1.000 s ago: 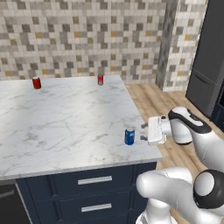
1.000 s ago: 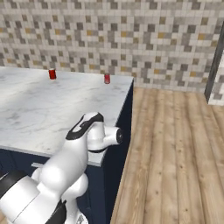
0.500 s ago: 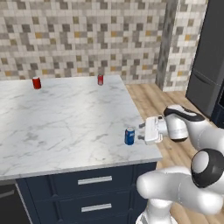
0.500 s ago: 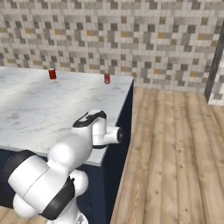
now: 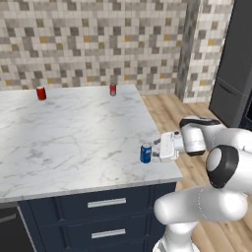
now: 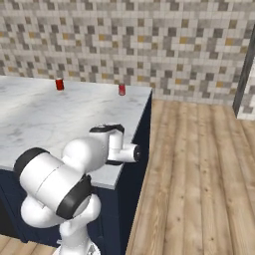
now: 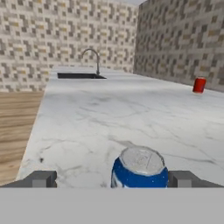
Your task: Four empty soda cans are scattered around the kitchen. Gather all the cans and cluster them next to the stove for recycling.
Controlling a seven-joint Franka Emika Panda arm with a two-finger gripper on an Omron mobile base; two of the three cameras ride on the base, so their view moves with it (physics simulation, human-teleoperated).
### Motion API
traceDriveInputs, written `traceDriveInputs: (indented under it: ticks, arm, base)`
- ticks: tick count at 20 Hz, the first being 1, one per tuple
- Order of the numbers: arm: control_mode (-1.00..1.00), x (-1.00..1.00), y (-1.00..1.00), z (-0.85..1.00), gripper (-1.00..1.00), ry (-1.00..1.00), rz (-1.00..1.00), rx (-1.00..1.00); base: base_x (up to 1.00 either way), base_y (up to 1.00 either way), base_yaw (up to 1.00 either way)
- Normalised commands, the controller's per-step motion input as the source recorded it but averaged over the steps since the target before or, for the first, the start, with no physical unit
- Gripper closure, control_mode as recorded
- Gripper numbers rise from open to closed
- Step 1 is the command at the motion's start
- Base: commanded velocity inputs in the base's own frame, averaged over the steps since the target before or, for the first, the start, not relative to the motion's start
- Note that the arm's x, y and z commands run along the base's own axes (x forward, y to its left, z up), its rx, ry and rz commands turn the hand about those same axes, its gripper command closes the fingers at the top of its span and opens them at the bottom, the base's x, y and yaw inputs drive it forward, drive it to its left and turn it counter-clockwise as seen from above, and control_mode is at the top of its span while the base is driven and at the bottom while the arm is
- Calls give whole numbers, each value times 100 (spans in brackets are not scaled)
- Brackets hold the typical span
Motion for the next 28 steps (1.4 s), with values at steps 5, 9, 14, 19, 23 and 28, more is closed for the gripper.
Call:
traceDriveInputs:
  ticks: [5, 9, 14, 19, 23, 28]
  arm:
    - [-100, 24, 1, -16, -100, 2, 0, 0]
    - [-100, 24, 6, -16, -100, 3, -1, 0]
    - [-100, 19, 13, -15, -100, 3, -2, 0]
    - [-100, 1, 13, -7, -100, 3, 0, 0]
    - [-100, 2, 13, -5, -100, 3, 0, 0]
    - [-100, 2, 14, 0, -100, 3, 0, 0]
  base:
    - [0, 0, 0]
    - [0, 0, 0]
    - [0, 0, 0]
    - [0, 0, 0]
    - [0, 0, 0]
    - [0, 0, 0]
